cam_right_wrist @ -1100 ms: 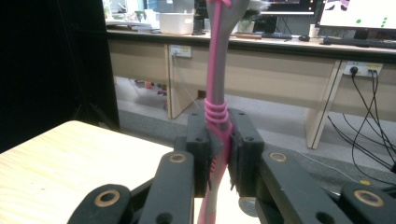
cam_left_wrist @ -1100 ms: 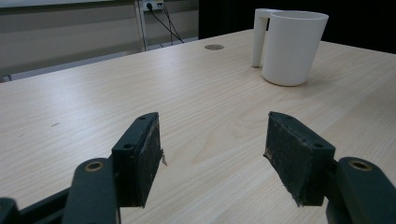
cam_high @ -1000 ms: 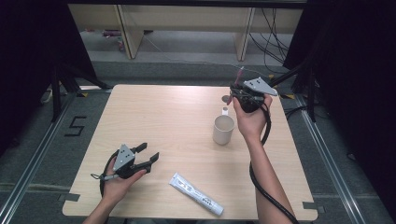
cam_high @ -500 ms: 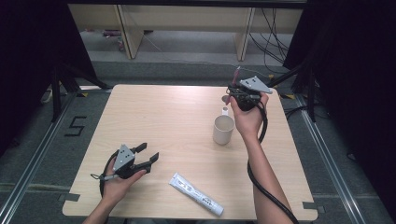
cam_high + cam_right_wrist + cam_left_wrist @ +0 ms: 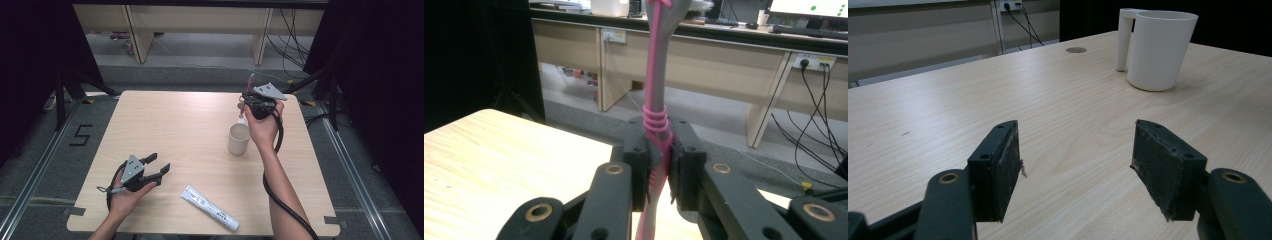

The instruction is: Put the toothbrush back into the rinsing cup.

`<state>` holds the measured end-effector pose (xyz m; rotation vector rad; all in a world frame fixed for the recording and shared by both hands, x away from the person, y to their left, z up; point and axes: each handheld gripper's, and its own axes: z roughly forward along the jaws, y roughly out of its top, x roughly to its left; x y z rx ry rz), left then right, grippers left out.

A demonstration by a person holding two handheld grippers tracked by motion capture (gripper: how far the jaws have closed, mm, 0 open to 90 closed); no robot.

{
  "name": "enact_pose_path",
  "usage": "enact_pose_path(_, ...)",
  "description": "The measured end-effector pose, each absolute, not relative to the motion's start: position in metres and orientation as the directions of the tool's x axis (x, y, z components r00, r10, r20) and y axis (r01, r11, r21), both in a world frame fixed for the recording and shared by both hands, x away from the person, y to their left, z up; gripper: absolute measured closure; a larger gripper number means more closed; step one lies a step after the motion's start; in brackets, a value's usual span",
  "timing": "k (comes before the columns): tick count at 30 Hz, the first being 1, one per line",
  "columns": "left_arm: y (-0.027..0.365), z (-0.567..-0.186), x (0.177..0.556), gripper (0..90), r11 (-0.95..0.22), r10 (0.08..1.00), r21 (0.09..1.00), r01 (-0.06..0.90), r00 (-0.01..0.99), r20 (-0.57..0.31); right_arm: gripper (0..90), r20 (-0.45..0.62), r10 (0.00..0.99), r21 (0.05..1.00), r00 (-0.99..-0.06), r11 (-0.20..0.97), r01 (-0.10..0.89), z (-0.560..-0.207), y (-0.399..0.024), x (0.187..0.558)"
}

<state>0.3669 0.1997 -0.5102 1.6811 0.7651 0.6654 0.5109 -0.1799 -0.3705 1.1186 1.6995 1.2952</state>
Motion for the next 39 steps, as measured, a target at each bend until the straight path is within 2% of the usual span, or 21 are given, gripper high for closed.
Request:
enact_pose_path(24,0.197,-0.513,0.366,35.6,-0.15,0.773,0.976,0.159,0.635,0.015,80.4,-0.03,0.928,0.957,-0.371,0.134,0.256,-0.389,-0.179,0.52)
enact_pose_path(30,0.199,-0.512,0.366,35.6,-0.174,0.771,0.973,0.152,0.635,0.039,80.3,-0.025,0.932,0.956,-0.361,0.128,0.265,-0.394,-0.178,0.522)
enact_pose_path(35,0.197,-0.514,0.365,35.6,-0.156,0.773,0.975,0.16,0.635,0.019,80.3,-0.044,0.929,0.954,-0.367,0.149,0.261,-0.398,-0.179,0.523)
enact_pose_path(39,0.199,-0.513,0.365,35.6,-0.177,0.772,0.972,0.153,0.635,0.04,80.3,-0.016,0.932,0.951,-0.362,0.126,0.281,-0.402,-0.178,0.524)
